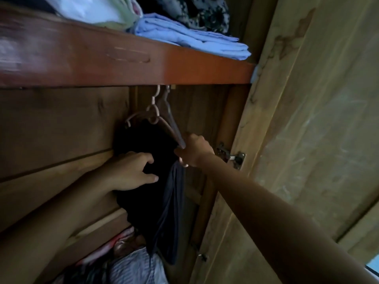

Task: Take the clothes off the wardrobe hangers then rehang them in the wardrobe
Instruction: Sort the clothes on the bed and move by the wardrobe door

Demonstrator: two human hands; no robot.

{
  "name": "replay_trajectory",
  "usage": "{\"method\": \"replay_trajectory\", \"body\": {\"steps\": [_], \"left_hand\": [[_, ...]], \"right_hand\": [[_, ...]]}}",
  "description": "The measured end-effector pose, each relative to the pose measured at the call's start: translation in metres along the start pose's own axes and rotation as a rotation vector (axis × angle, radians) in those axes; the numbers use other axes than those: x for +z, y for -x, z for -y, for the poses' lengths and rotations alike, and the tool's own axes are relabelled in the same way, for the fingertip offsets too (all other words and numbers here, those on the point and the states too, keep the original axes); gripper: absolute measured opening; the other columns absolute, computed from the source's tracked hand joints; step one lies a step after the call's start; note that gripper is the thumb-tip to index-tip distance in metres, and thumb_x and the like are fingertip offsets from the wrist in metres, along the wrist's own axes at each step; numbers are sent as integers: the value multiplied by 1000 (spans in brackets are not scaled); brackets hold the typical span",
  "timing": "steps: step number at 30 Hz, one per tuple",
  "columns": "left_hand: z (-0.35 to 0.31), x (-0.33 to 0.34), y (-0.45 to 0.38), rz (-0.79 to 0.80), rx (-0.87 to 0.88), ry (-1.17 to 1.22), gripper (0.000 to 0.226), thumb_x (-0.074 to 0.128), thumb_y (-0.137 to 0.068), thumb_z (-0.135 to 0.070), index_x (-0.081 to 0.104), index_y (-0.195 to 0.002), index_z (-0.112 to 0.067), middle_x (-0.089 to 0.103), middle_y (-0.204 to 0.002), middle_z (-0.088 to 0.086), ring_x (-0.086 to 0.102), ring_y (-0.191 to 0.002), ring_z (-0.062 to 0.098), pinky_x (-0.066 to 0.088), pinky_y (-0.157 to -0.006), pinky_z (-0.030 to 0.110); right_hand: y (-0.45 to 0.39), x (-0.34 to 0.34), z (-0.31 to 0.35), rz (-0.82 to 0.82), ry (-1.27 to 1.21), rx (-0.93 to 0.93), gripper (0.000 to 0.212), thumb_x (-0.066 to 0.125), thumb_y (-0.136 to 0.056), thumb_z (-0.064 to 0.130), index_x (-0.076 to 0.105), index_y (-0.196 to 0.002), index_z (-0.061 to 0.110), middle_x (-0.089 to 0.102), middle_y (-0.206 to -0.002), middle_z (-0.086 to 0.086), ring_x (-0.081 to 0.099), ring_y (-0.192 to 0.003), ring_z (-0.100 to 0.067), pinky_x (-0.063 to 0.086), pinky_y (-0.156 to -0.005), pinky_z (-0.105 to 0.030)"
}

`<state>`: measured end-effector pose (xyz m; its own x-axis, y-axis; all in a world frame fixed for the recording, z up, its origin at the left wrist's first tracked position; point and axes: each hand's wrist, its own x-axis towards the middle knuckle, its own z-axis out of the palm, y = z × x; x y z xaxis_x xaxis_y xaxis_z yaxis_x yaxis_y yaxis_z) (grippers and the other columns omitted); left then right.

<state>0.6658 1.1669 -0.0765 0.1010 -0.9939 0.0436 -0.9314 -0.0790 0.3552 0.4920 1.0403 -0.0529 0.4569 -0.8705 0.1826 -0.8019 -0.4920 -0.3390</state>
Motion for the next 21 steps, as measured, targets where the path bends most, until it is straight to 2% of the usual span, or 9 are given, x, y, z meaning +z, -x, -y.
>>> {"method": "replay_trajectory", "body": {"steps": [4,6,8,11,13,15,18,21], "left_hand": [[11,6,2,12,-24,13,67,66,-83,-58,46,-140,-29,54,-132,-3,55,-114,11,46,-92,25],[16,6,2,8,-32,24,66,66,-84,-57,46,-140,-29,54,-133,-3,55,-115,11,46,-93,26],[19,5,3,3,-33,44,64,66,-85,-56,48,-139,-28,54,-131,-4,55,-112,10,46,-92,25],[22,6,2,-13,-28,63,63,66,-85,-55,48,-139,-28,54,-130,-5,51,-106,6,41,-83,21],[24,9,2,-33,-31,59,64,65,-85,-57,48,-139,-29,53,-133,-6,52,-110,7,39,-81,20],[26,11,2,-57,-19,55,63,64,-85,-58,48,-139,-29,52,-136,-7,51,-117,8,38,-82,19],[29,11,4,-93,-4,63,59,63,-85,-58,51,-135,-29,54,-135,-8,52,-118,7,41,-87,21],[33,9,6,-99,-20,55,58,62,-84,-60,52,-133,-30,56,-133,-9,54,-117,7,46,-92,26]], "right_hand": [[-24,18,4,-89,-57,59,35,61,-90,43,63,-112,16,66,-105,-11,66,-93,-34,52,-71,-35],[-31,22,7,-170,-48,49,30,57,-92,43,65,-107,17,67,-98,-9,65,-86,-33,48,-67,-33],[-36,25,11,-168,-48,29,31,54,-95,44,65,-104,17,63,-92,-6,61,-80,-29,43,-66,-32],[-39,31,13,-162,-26,-18,29,43,-100,45,56,-94,19,59,-89,-5,59,-75,-27,41,-64,-33],[-36,38,13,-211,-18,-57,27,37,-102,42,49,-92,20,59,-87,-6,57,-71,-27,42,-62,-35],[-33,44,13,-253,-50,-84,23,36,-102,37,50,-98,19,63,-88,-8,62,-74,-29,49,-64,-39],[-30,48,12,-321,-90,-104,22,42,-100,36,53,-103,17,67,-91,-9,64,-77,-30,43,-62,-35],[-26,43,6,-351,-74,-129,26,42,-98,40,54,-101,17,66,-91,-10,64,-78,-32,47,-63,-37]]}}
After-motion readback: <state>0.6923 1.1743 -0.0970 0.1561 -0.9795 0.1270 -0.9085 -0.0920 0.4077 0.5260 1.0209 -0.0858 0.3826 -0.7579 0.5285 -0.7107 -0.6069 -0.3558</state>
